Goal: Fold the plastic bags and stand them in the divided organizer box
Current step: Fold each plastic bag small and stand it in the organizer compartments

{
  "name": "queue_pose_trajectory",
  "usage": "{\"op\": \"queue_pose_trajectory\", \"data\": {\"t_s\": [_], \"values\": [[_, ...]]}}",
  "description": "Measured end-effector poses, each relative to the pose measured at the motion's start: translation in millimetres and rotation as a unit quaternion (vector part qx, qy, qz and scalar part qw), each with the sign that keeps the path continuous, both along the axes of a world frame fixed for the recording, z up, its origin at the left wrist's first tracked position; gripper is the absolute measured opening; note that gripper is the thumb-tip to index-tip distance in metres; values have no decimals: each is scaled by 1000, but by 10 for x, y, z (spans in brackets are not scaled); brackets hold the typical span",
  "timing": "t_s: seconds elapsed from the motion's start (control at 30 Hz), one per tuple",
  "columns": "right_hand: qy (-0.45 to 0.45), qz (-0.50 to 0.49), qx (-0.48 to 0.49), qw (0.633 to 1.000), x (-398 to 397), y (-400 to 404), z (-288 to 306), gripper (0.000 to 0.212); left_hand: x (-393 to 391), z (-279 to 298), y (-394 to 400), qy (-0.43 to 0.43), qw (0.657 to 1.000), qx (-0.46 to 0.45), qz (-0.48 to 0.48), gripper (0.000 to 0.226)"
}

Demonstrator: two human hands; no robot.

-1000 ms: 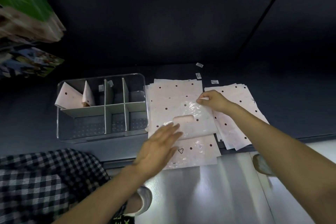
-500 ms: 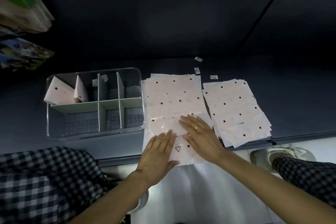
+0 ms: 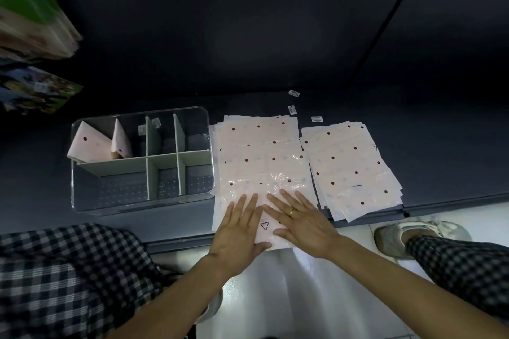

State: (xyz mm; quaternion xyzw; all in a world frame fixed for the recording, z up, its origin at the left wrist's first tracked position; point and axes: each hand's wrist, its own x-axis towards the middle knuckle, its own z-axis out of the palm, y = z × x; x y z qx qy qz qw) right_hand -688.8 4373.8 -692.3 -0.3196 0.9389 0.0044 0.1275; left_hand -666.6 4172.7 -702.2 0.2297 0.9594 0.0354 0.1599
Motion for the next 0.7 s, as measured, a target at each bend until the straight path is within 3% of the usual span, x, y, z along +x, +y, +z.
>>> {"op": "queue_pose_trajectory", "data": {"t_s": [0.37,0.7], "values": [[-46,48,33,997,-177,51,-77,56,67,-101,-27,-31,999,-1,35,87],[-8,12,51,999,-38,8,-49,64,64,-101,-2,-30,999,-26,33,89]]}}
